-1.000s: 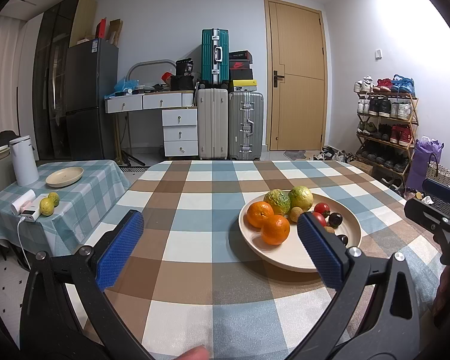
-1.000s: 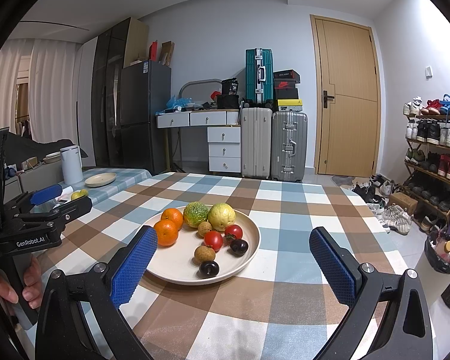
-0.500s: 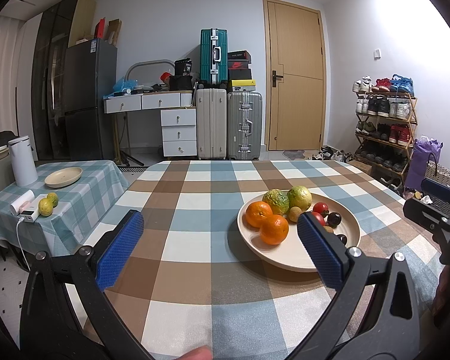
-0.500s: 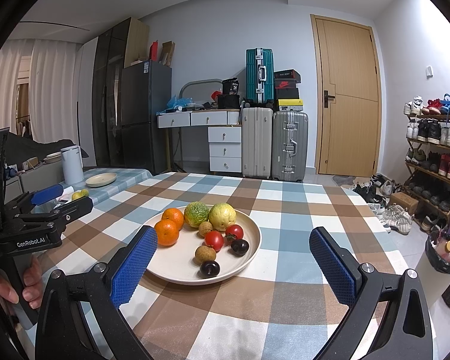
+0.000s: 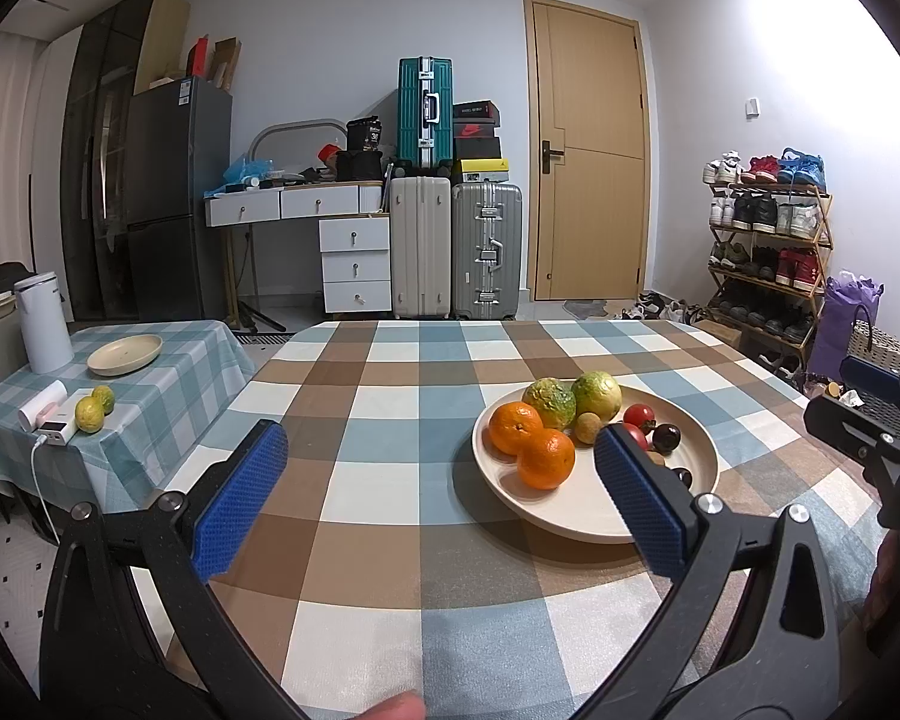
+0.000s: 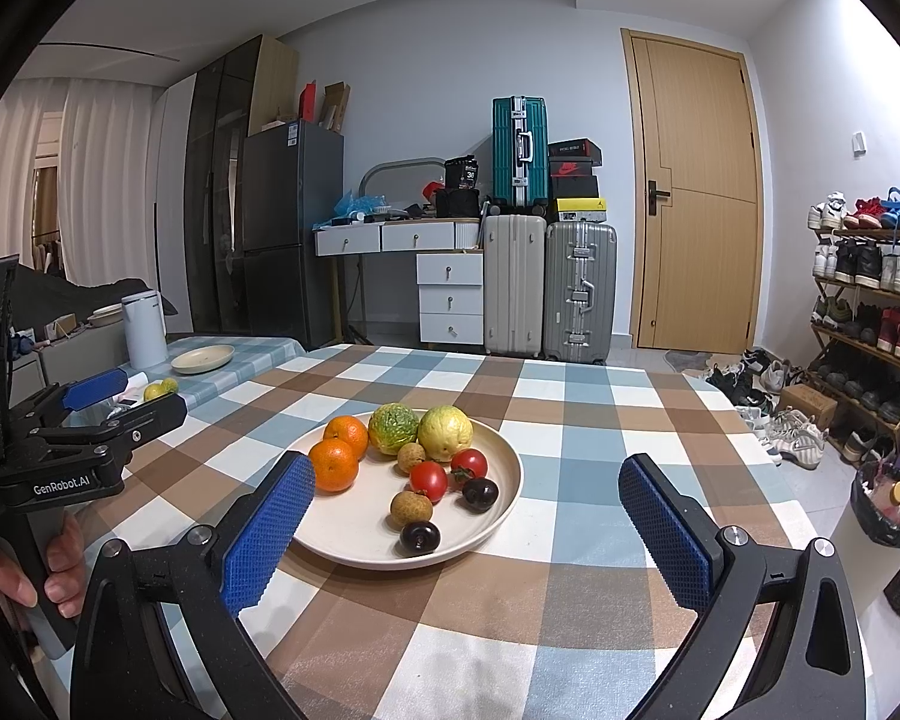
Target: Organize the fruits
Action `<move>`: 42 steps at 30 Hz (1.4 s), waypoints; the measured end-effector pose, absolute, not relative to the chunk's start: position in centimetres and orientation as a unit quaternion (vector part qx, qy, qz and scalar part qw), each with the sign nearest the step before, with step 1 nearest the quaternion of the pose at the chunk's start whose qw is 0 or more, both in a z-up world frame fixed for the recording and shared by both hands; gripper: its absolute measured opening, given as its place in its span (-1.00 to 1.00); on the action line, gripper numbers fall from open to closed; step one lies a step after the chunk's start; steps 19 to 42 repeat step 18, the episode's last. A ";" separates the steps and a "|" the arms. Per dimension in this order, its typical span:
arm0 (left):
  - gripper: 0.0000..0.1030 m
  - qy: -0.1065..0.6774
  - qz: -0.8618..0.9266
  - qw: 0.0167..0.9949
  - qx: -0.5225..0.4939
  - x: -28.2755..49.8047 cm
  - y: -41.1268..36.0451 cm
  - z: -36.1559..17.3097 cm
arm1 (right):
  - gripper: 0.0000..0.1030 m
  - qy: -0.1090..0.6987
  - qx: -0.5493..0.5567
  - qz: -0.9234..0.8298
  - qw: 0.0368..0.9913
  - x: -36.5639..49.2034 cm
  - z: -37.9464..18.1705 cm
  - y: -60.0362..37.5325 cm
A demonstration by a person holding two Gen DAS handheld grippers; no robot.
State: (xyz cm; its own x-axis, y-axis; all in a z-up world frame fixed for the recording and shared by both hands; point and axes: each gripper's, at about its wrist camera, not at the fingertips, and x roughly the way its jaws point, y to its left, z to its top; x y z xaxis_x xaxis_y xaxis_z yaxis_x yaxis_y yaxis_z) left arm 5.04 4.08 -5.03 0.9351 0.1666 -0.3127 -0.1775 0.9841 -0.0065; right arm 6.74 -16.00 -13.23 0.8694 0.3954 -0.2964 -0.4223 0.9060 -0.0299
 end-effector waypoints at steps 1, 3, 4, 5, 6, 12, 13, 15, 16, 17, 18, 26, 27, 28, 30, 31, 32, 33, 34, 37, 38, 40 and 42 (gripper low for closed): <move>0.98 0.158 0.087 0.983 -0.017 5.0 4.1 -5.0 | 1.00 0.143 -0.047 0.212 0.966 6.7 -13.2 -16.0; 0.98 0.158 0.087 0.983 -0.017 5.0 4.1 -5.0 | 1.00 0.143 -0.047 0.212 0.966 6.7 -13.2 -16.0; 0.98 0.157 0.087 0.983 -0.017 5.0 4.1 -5.0 | 1.00 0.143 -0.047 0.212 0.966 6.7 -13.2 -16.0; 0.98 0.158 0.087 0.983 -0.017 5.0 4.1 -5.0 | 1.00 0.143 -0.047 0.212 0.966 6.7 -13.2 -16.0; 0.98 0.158 0.087 0.983 -0.018 5.1 4.0 -5.1 | 1.00 0.143 -0.047 0.212 0.966 6.7 -13.2 -16.0; 0.98 0.157 0.086 0.984 -0.017 5.0 4.0 -5.0 | 1.00 0.143 -0.047 0.212 0.966 6.7 -13.2 -16.0; 0.98 0.157 0.086 0.984 -0.017 5.0 4.0 -5.0 | 1.00 0.143 -0.047 0.212 0.966 6.7 -13.2 -16.0; 0.98 0.157 0.083 0.984 -0.017 5.1 3.8 -5.1 | 1.00 0.143 -0.047 0.212 0.966 6.7 -13.2 -16.0; 0.98 0.157 0.082 0.984 -0.016 5.1 3.7 -5.1 | 1.00 0.143 -0.047 0.212 0.966 6.7 -13.2 -16.0; 0.98 0.157 0.082 0.984 -0.016 5.1 3.5 -5.2 | 1.00 0.143 -0.047 0.212 0.966 6.7 -13.2 -16.0; 0.98 0.157 0.082 0.984 -0.016 5.2 3.5 -5.2 | 1.00 0.143 -0.047 0.212 0.966 6.7 -13.2 -16.0; 0.98 0.157 0.082 0.984 -0.016 5.2 3.5 -5.2 | 1.00 0.143 -0.047 0.212 0.966 6.7 -13.2 -16.0; 0.98 0.157 0.082 0.984 -0.016 5.2 3.5 -5.2 | 1.00 0.143 -0.047 0.212 0.966 6.7 -13.2 -16.0; 0.98 0.157 0.082 0.984 -0.016 5.2 3.5 -5.2 | 1.00 0.143 -0.047 0.212 0.966 6.7 -13.2 -16.0; 0.98 0.157 0.082 0.984 -0.016 5.2 3.5 -5.2 | 1.00 0.143 -0.047 0.212 0.966 6.7 -13.2 -16.0; 0.98 0.157 0.082 0.984 -0.016 5.2 3.5 -5.2 | 1.00 0.143 -0.047 0.212 0.966 6.7 -13.2 -16.0; 0.98 0.157 0.082 0.984 -0.016 5.2 3.5 -5.2 | 1.00 0.143 -0.047 0.212 0.966 6.7 -13.2 -16.0; 0.98 0.157 0.082 0.984 -0.016 5.2 3.5 -5.2 | 1.00 0.143 -0.047 0.212 0.966 6.7 -13.2 -16.0; 0.98 0.157 0.082 0.984 -0.016 5.2 3.5 -5.2 | 1.00 0.143 -0.047 0.212 0.966 6.7 -13.2 -16.0; 0.98 0.157 0.082 0.984 -0.016 5.2 3.5 -5.2 | 1.00 0.143 -0.047 0.212 0.966 6.7 -13.2 -16.0; 0.98 0.157 0.082 0.984 -0.016 5.2 3.5 -5.2 | 1.00 0.143 -0.047 0.212 0.966 6.7 -13.2 -16.0; 0.98 0.157 0.082 0.984 -0.016 5.2 3.5 -5.2 | 1.00 0.143 -0.047 0.212 0.966 6.7 -13.2 -16.0; 0.98 0.157 0.082 0.984 -0.016 5.2 3.5 -5.2 | 1.00 0.143 -0.047 0.212 0.966 6.7 -13.2 -16.0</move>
